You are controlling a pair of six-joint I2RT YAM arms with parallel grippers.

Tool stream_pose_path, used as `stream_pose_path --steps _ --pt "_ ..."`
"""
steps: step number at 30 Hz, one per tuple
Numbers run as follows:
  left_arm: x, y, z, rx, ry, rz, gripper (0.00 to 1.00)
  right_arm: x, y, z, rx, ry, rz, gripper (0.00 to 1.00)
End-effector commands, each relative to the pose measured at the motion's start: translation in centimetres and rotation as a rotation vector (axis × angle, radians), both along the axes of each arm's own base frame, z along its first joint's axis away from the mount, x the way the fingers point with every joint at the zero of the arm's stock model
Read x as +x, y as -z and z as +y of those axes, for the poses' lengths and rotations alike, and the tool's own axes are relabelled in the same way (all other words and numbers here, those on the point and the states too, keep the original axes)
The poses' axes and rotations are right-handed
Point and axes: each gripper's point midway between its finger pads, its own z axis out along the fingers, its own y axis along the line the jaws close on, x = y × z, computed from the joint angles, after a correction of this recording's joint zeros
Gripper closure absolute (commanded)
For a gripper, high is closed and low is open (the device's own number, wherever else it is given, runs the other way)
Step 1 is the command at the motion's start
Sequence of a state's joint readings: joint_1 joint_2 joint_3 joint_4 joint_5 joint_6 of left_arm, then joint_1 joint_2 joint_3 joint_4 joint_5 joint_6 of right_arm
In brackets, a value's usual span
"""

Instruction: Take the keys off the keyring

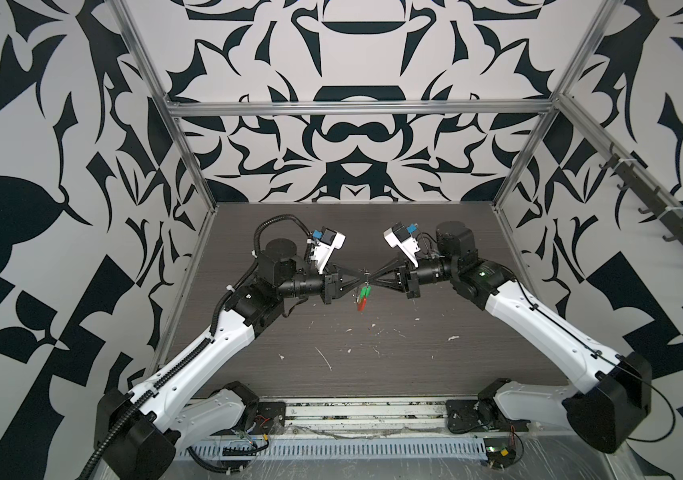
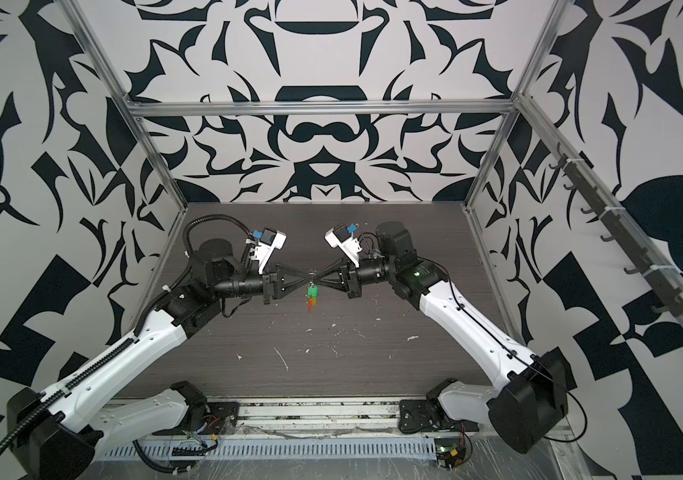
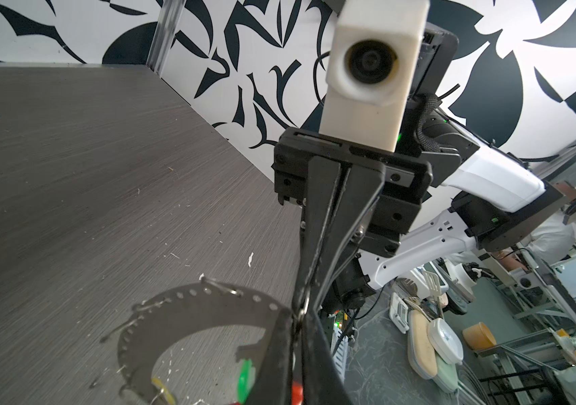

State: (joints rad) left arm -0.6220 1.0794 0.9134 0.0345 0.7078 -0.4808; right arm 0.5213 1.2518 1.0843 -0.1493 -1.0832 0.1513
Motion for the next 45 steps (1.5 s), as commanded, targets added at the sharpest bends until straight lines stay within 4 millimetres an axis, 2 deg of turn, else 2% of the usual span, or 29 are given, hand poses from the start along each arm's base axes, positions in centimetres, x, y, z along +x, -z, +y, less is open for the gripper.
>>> stream_pose_path --steps 1,2,11,15,18,24,29,37,45 --pt "-0.2 -2.1 -0.1 -0.049 0.016 -0.053 0.97 0.1 -1.0 0.3 0.031 -0.015 -0.043 1.00" --pt "-0.1 -2.1 -0.1 -0.051 0.009 -0.052 1.00 0.1 -1.1 0.3 0.032 -0.013 -0.043 1.00" --pt "1.0 -3.1 0.6 -0.172 -0.099 -0.093 1.00 1.5 -1.7 0.5 0.053 0.069 -0.040 1.00" --pt "1.8 -3.2 1.5 -0.217 -0.181 -0.125 1.00 2.1 -3.0 0.1 0.098 0.144 -0.062 0.80" --pt "2.2 -3.7 2.0 -0.253 -0.227 -0.143 1.00 2.4 -4.4 -0.4 0.141 0.228 -0.102 0.70" --pt "2.0 -5.1 3.1 -0.378 -0.266 -0.199 1.00 3.5 -7.4 -2.3 0.305 0.454 -0.134 0.61" --pt "1.7 -5.6 3.1 -0.411 -0.253 -0.203 1.00 3.4 -8.8 -1.8 0.386 0.432 -0.081 0.61" --pt "1.4 -5.8 3.1 -0.434 -0.242 -0.196 1.00 2.3 -8.1 1.0 0.368 0.307 -0.038 0.63" --pt "0.8 -5.9 3.1 -0.425 -0.217 -0.194 1.00 1.4 -6.2 1.1 0.258 0.346 -0.127 0.64"
